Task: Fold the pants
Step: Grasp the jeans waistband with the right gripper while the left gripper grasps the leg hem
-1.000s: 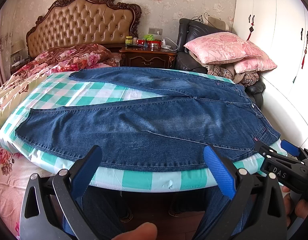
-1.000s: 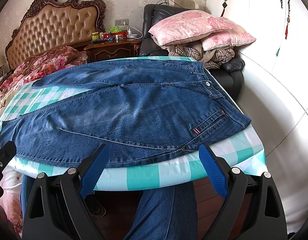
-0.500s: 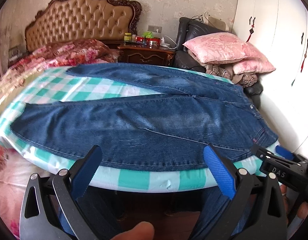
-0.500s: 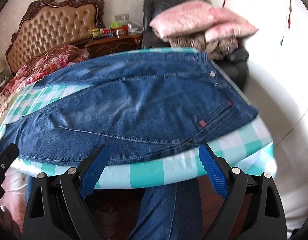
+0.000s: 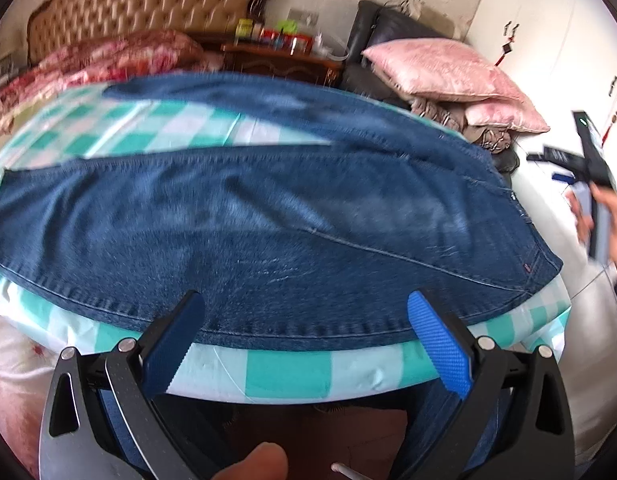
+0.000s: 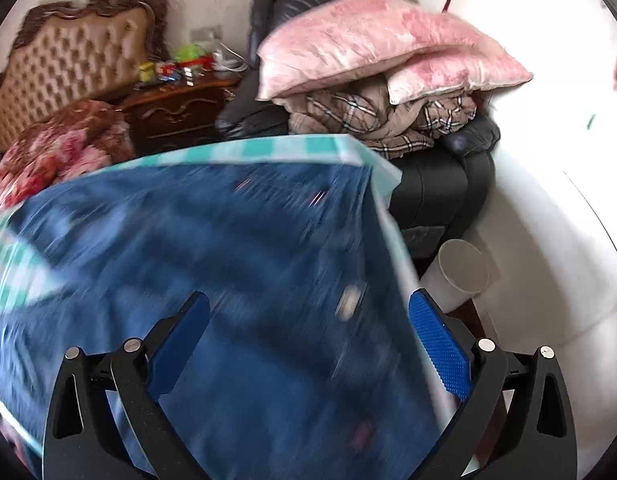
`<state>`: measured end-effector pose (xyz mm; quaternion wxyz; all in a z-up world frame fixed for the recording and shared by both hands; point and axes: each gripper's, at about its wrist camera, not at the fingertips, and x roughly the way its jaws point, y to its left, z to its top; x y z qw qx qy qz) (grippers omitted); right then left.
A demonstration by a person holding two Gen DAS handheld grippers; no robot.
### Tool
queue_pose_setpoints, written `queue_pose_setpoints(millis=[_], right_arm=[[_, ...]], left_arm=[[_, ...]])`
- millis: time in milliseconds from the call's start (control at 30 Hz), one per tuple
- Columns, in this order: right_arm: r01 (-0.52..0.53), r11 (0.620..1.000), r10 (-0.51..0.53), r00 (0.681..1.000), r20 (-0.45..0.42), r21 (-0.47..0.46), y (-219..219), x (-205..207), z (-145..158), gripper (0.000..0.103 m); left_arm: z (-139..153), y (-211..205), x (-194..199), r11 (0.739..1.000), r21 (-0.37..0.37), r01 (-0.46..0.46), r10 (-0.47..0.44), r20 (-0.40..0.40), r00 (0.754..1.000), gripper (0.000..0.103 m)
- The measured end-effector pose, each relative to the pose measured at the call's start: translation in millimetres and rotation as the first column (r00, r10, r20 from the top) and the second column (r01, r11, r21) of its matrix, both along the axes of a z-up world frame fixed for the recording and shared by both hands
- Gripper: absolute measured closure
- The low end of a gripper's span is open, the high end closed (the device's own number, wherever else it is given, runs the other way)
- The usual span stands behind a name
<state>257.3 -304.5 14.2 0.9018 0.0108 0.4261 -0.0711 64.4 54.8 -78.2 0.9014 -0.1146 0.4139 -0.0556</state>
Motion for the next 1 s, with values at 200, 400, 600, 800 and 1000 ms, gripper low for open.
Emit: queue_pose_setpoints(millis=[200,400,600,800,1000], right_arm=[[0.066,0.997,-0.070,0.989,-0.129,-0.029,-57.3,133.5,-37.2,0.041],[0.028,0.997,-0.042,0.977,-0.207,-0.072,-62.6,196.7,-75.2,0.044],[-0.042,0.997,0.024,0.965,-0.260,-0.064,-58.0,219.4,-93.5,0.083],[-0.120,0.987,0.097,0.977,-0.191,-0.110,-38.9,205.9,-63.6,0.096],[-0.277,0.959,0.281,0.955,0.089,-0.059,5.0,106.0,25.7,0.096]], left_arm=[[-15.3,18.2,22.9,0.999,0.001,-0.038,0.038,-0.054,0.998,0.002],[-26.9,41.2,44.3,0.995,0.009,-0.103,0.103,-0.098,0.990,0.002],[-35.3,47.5,54.3,0.993,0.007,-0.119,0.119,-0.128,0.985,0.002],[-29.2,51.6,53.7,0.991,-0.007,-0.136,0.134,-0.124,0.983,0.002],[-3.3,51.6,40.2,0.989,-0.010,-0.146,0.145,-0.067,0.987,0.002]])
